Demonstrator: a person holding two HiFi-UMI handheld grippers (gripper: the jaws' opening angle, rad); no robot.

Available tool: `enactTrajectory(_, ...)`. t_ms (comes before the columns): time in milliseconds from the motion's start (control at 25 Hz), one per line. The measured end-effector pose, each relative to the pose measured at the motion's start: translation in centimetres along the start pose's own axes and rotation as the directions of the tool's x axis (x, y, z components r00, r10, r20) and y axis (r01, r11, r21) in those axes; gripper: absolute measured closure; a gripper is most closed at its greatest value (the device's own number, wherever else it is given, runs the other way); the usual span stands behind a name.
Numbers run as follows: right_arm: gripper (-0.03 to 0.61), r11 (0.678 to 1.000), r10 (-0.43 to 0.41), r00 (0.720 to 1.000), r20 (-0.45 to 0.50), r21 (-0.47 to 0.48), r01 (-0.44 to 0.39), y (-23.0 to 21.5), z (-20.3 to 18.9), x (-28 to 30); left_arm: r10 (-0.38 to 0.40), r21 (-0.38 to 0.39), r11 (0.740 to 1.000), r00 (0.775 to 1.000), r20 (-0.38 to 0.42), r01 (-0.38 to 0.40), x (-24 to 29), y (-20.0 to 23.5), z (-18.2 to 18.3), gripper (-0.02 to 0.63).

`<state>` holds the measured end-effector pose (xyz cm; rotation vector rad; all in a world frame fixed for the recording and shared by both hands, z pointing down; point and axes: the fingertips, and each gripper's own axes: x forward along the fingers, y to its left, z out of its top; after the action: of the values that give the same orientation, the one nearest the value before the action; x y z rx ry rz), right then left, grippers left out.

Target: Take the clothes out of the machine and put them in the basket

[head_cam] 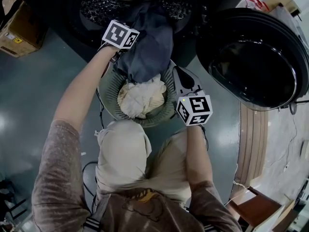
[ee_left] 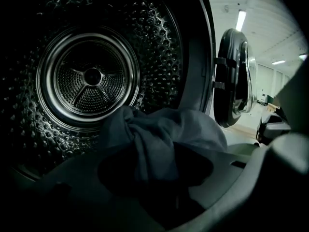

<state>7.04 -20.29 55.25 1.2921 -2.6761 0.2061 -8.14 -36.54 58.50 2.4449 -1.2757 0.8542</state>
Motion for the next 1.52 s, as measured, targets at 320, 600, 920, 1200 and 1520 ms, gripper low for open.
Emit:
enactTrajectory(320, 0.58, 1.0, -0.005, 1.0, -0.002, -0.002, 0.005, 0.0, -0.1, -0.3, -0.048, 0.01, 0.999, 0.999, 0.0, 0.048, -1.7, -2.5, 0.3, 0.512)
enactTrajectory(600, 0.58, 1.0, -0.003, 1.0, 0.002, -0.007, 0.003, 0.0, -0.1, -0.6, -0.119, 0.018, 0.993, 0.993, 0.016, 0.119, -6.2, -6.4, -0.8, 0.515)
enactTrajectory(920, 0.58, 1.0, -0.001, 1.0, 0.012, -0.01, 0.001, -0.1, 0.0, -1.3, -0.174, 0.009, 0.985, 0.985, 0.019, 0.174, -11.3, -10.1, -2.7, 0.518)
enactTrajectory(1200, 0.58, 1.0, 0.0, 1.0, 0.012, 0.008, 0.0, 0.0, -0.1, -1.6, -0.211, -0.012, 0.977, 0.977, 0.028, 0.211, -14.9, -12.7, -3.9, 0.518)
enactTrajectory(1520, 0.58, 1.0, 0.015, 1.0, 0.01, 0.005, -0.015, 0.7, -0.1, -1.2, -0.224, -0.022, 0.974, 0.974, 0.02, 0.224, -15.3, -14.1, -5.6, 0.495)
